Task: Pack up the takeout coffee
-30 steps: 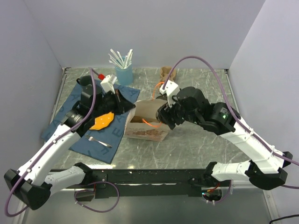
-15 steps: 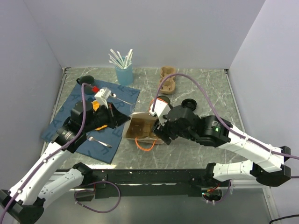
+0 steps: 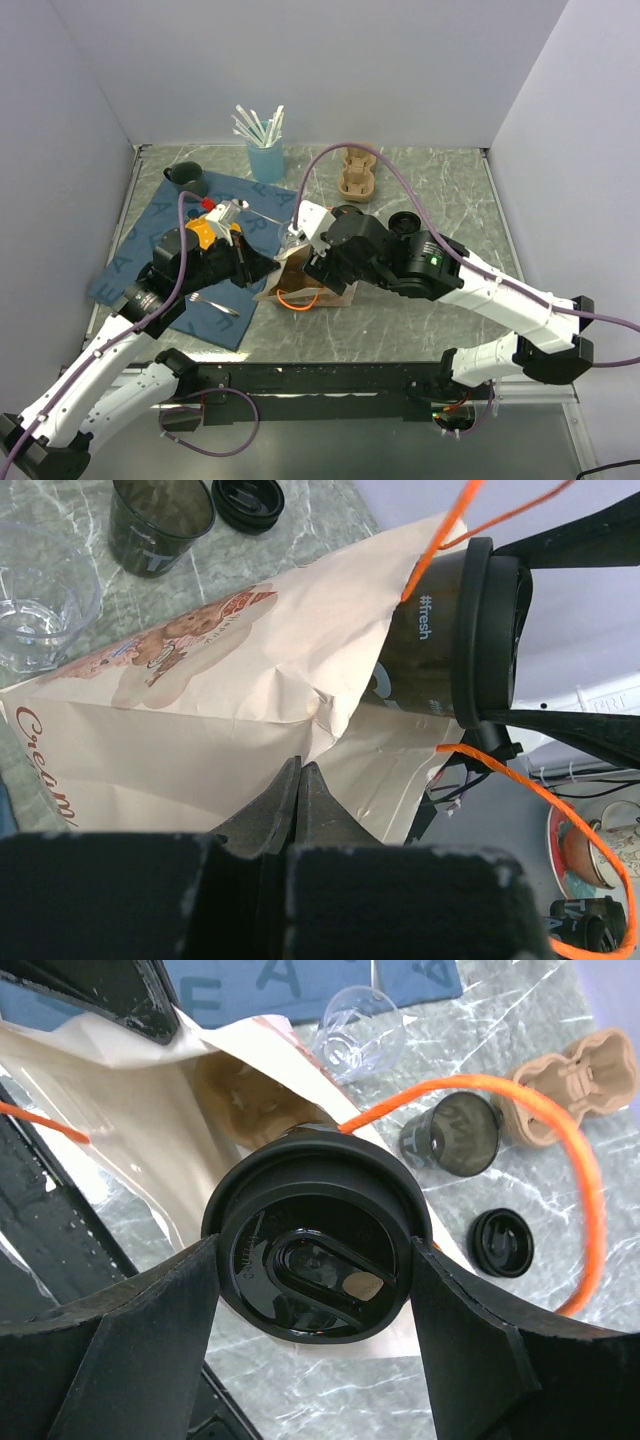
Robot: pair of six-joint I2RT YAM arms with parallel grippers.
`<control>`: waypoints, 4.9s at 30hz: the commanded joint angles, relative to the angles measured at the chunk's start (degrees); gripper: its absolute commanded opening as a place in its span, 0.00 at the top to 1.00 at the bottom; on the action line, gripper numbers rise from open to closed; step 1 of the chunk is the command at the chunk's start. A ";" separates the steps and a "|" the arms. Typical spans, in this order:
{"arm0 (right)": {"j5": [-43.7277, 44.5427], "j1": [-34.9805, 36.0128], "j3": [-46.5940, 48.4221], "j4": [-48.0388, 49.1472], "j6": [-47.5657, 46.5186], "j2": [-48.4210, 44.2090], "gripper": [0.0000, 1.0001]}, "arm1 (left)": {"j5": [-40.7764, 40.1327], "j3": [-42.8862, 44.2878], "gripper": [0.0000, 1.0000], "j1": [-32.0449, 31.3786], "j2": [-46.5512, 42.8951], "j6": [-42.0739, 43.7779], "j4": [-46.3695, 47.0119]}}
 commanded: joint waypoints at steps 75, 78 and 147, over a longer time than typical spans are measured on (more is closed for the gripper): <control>12.23 11.12 -41.75 18.85 -15.89 -14.16 0.55 | -9.95 -3.68 0.99 -15.14 -6.64 -12.15 2.17; 12.31 11.12 -42.02 17.89 -15.28 -13.55 0.55 | -9.17 -3.33 0.99 -15.14 -6.82 -11.36 1.65; 14.07 0.75 -53.10 26.85 -16.87 -17.95 0.56 | -1.60 -11.06 0.99 -15.23 -3.66 -11.26 16.94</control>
